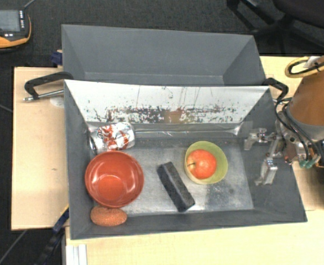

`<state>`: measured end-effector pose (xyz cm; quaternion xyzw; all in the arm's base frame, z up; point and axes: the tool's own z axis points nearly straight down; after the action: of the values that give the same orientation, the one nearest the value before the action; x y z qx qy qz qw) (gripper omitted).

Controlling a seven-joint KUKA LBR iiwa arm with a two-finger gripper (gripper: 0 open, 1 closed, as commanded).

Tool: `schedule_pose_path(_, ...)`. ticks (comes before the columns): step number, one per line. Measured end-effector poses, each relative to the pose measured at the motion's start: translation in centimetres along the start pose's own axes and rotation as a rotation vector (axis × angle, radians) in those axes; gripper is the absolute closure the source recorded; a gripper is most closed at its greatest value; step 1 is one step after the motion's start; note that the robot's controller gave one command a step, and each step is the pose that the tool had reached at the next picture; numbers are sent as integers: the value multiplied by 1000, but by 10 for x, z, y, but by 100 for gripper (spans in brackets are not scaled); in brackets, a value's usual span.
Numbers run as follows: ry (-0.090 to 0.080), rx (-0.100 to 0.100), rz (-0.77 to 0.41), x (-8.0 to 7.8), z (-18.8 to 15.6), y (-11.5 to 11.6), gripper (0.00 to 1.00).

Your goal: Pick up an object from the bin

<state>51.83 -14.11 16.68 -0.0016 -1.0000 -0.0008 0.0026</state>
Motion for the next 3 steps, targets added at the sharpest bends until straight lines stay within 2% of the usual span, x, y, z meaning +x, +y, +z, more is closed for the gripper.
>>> schedule_pose_path(1, -8, 2, -3, -2, -5, 1, 100)
schedule_pose_path(2, -8, 2, -4, -2, -5, 1, 0)
schedule_pose_path(3, -8, 2, -4, -2, -5, 1, 100)
